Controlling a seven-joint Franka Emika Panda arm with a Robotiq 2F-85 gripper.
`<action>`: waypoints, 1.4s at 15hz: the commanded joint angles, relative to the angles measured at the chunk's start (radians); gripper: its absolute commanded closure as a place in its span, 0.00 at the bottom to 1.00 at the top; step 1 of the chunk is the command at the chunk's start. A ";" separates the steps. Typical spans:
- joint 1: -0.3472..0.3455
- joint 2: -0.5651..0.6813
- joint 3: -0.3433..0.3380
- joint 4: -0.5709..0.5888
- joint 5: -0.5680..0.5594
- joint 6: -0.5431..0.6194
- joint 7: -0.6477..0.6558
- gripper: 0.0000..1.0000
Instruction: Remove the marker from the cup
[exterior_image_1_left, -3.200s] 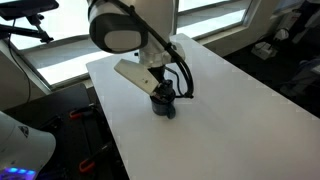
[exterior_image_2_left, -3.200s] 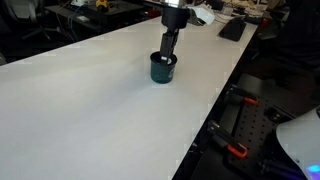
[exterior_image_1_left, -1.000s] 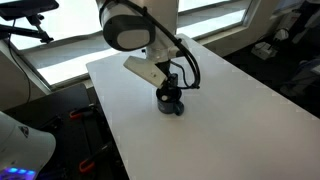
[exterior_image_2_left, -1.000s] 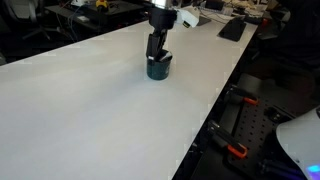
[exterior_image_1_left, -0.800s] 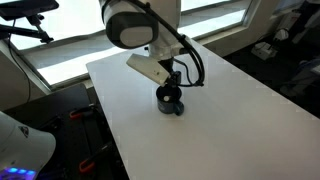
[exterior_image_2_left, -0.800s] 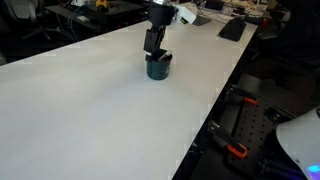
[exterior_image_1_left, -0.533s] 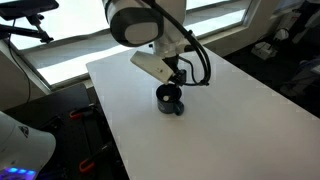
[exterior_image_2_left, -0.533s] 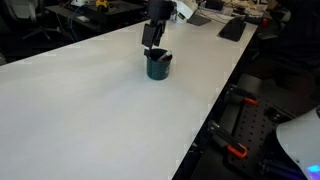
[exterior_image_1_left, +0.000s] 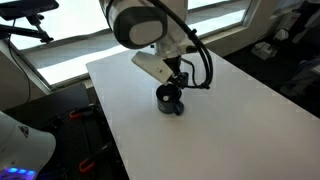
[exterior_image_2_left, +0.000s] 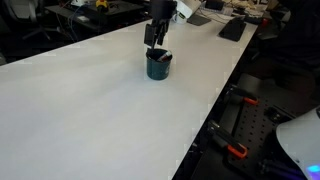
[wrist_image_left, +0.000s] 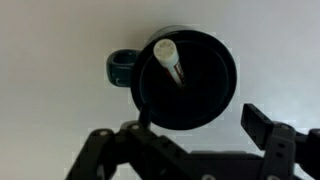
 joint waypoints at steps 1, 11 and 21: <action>0.020 -0.007 -0.022 0.008 -0.044 -0.019 0.071 0.19; 0.038 0.043 -0.070 0.011 -0.154 -0.047 0.179 0.12; 0.027 0.086 -0.091 -0.001 -0.166 -0.034 0.162 0.04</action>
